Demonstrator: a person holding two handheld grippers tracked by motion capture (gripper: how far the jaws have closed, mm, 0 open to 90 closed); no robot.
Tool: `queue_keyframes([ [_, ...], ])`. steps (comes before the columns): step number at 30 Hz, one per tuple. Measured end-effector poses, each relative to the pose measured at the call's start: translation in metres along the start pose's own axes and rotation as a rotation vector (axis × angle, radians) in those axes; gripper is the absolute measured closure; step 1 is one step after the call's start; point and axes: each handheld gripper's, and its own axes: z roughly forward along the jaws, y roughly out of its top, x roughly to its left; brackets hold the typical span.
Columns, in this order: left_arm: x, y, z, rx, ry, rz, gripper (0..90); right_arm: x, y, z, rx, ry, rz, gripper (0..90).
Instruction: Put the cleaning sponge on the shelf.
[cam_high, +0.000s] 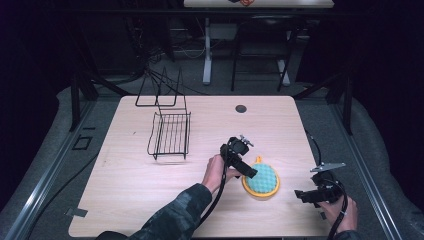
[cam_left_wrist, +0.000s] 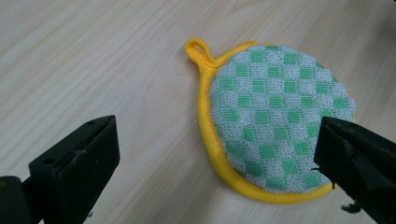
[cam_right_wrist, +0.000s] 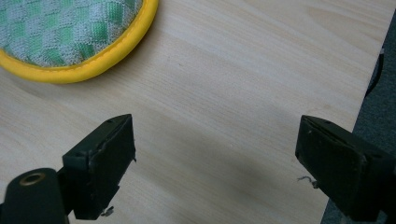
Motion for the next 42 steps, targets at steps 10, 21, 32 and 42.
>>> queue_keyframes([
  [10,-0.011,0.005,0.018,0.047,0.003,0.028,27.6,0.0,0.0,0.0,0.003,0.003,-0.001,11.5],
  [21,-0.006,-0.003,0.024,0.035,-0.043,-0.031,57.6,0.001,0.0,0.0,0.008,-0.001,-0.005,12.0],
  [32,-0.03,-0.007,0.024,0.004,0.081,0.088,83.2,0.003,0.0,0.001,0.009,0.002,-0.012,12.1],
  [42,-0.037,-0.008,0.017,-0.059,0.118,0.113,87.6,0.002,0.0,0.0,0.008,0.004,-0.012,12.1],
])
